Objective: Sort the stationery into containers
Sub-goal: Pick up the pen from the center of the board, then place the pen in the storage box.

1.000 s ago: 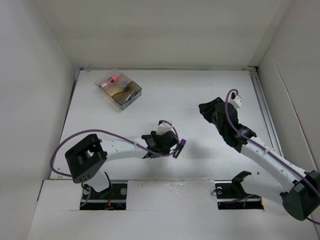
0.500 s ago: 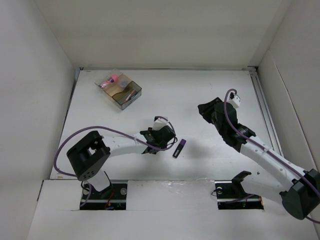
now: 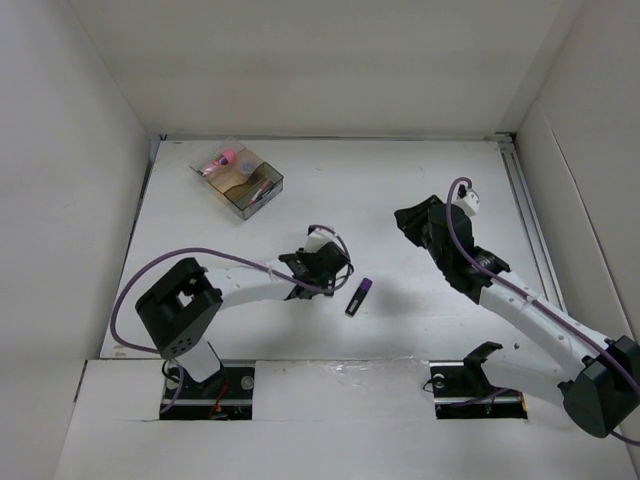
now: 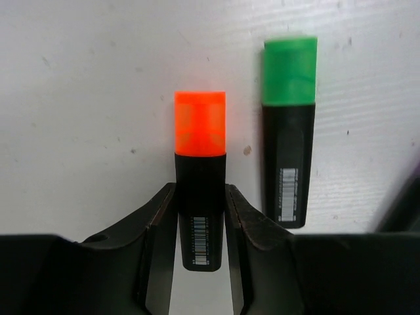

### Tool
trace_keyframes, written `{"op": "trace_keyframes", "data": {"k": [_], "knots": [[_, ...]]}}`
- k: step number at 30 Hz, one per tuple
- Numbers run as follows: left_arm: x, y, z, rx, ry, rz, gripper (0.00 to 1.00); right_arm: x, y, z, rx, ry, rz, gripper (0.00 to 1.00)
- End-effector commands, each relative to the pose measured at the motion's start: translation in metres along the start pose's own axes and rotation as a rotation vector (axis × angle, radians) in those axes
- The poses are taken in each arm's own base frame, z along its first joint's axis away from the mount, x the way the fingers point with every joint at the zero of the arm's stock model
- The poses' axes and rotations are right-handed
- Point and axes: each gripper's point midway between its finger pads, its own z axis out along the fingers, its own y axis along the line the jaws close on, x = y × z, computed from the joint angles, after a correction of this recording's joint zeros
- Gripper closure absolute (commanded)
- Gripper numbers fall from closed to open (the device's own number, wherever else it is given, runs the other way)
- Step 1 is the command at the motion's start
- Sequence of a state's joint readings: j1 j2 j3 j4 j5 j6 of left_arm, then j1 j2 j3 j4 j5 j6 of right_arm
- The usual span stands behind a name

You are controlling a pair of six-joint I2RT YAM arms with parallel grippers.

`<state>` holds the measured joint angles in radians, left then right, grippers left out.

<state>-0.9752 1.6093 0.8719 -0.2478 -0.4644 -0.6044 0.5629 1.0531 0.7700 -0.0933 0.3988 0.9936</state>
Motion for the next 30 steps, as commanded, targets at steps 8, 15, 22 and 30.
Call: {"op": "trace_keyframes", "data": {"k": [8,15,22,30], "knots": [[-0.219,0.059,-0.027,0.240,-0.342,-0.326,0.98,-0.020,0.027,-0.006,-0.082,-0.044,0.030,0.64],[-0.292,0.069,0.014,0.121,-0.283,-0.185,1.00,-0.024,0.028,-0.008,-0.085,-0.058,0.035,0.64],[-0.312,0.111,0.027,0.197,-0.268,-0.016,1.00,-0.026,0.031,-0.012,-0.106,-0.062,0.043,0.64],[-0.266,0.190,0.055,0.156,-0.143,-0.021,1.00,-0.022,0.031,-0.015,-0.118,-0.045,0.042,0.65]]}}
